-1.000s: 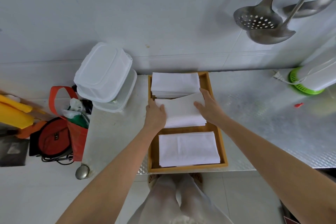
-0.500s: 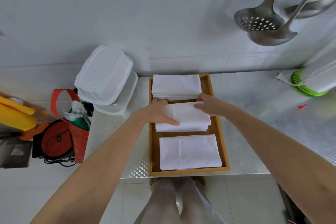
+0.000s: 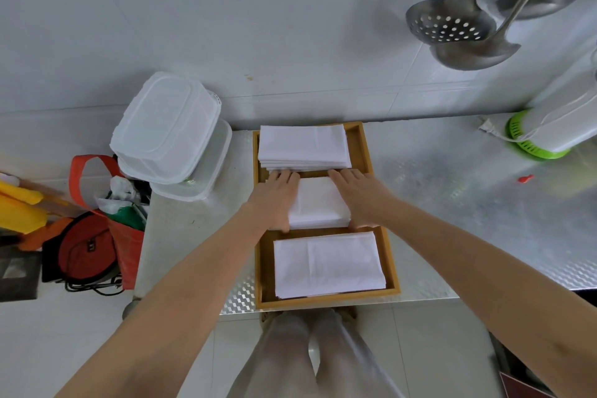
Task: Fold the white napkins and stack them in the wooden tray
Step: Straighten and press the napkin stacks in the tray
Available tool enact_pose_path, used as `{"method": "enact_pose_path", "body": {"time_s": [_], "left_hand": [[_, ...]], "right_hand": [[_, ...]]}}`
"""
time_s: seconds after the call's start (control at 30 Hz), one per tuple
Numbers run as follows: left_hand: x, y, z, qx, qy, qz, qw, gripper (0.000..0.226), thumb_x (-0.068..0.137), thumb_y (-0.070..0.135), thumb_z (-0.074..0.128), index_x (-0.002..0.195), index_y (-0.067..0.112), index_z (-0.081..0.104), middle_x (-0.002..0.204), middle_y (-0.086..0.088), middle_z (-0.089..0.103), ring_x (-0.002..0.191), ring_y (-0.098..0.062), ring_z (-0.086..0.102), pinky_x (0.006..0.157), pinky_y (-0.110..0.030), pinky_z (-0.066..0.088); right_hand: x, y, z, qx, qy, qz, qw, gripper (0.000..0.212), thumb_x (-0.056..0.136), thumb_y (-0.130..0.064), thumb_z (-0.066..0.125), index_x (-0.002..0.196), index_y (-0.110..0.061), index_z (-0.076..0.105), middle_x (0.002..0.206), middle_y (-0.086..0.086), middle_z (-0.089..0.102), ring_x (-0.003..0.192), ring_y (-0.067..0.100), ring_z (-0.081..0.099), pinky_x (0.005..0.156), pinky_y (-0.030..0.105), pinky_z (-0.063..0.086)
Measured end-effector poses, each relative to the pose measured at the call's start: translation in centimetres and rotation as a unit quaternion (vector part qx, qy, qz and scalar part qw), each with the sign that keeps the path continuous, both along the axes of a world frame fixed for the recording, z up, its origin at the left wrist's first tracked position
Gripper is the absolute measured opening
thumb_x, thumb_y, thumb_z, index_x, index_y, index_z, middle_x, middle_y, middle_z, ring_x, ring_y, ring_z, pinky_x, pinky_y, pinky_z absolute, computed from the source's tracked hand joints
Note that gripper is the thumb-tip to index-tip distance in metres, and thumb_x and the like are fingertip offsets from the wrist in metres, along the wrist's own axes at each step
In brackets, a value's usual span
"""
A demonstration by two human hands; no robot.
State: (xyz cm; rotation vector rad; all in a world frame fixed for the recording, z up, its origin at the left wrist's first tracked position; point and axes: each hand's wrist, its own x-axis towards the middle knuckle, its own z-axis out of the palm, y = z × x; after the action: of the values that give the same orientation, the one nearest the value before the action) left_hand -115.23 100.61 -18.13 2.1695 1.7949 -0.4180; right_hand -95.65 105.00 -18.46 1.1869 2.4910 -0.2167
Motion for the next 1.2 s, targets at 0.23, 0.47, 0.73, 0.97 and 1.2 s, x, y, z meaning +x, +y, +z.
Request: {"method": "enact_pose_path", "body": {"time_s": [0.23,0.47,0.73,0.97,1.2], "left_hand": [[-0.2,0.0,-0.3,0.016,-0.008,-0.009,1.0,0.104,0.061,0.04,0.083,0.14,0.013,0.022,0.141,-0.005,0.033,0.128,-0.022,0.035,0.092,-0.034,0.048],[-0.3,-0.3,-0.5,0.019,-0.015,-0.009,1.0,0.117,0.062,0.043,0.083,0.148,0.015,0.01,0.151,-0.005,0.023,0.137,-0.024,0.026,0.104,-0.04,0.043],[-0.4,-0.2,-0.8,0.034,-0.019,-0.008,0.999,0.111,0.059,0.043,0.084,0.142,0.013,0.018,0.143,-0.005,0.031,0.13,-0.023,0.035,0.097,-0.038,0.048],[-0.1,-0.1,-1.0,0.043,-0.043,0.005,0.998,0.111,0.059,0.044,0.084,0.144,0.017,0.018,0.144,-0.003,0.034,0.131,-0.023,0.036,0.099,-0.041,0.048],[0.6,0.1,-1.0,0.031,-0.073,0.021,0.997,0.107,0.059,0.048,0.082,0.143,0.018,0.021,0.142,-0.002,0.035,0.13,-0.022,0.037,0.099,-0.041,0.047]], "right_hand": [[-0.3,-0.3,-0.3,0.014,0.02,0.014,1.0,0.094,0.066,-0.024,0.082,0.139,-0.015,0.024,0.132,0.005,0.044,0.115,0.021,0.048,0.089,0.032,0.049],[-0.8,0.3,-0.4,0.0,-0.001,0.033,0.999,0.115,0.058,-0.038,0.086,0.146,-0.016,0.014,0.137,0.006,0.041,0.123,0.024,0.043,0.103,0.037,0.041],[-0.7,0.0,-0.6,0.018,0.01,0.028,0.999,0.109,0.06,-0.035,0.085,0.143,-0.016,0.018,0.134,0.005,0.043,0.12,0.023,0.046,0.097,0.036,0.045],[-0.3,0.7,-0.6,0.044,-0.01,0.064,0.997,0.095,0.059,-0.047,0.082,0.134,-0.018,0.031,0.124,0.001,0.053,0.104,0.019,0.054,0.089,0.032,0.047],[1.0,2.0,0.9,-0.074,0.036,-0.007,0.997,0.112,0.064,-0.055,0.08,0.149,-0.018,0.018,0.153,0.003,0.029,0.139,0.025,0.029,0.116,0.041,0.02]]}}
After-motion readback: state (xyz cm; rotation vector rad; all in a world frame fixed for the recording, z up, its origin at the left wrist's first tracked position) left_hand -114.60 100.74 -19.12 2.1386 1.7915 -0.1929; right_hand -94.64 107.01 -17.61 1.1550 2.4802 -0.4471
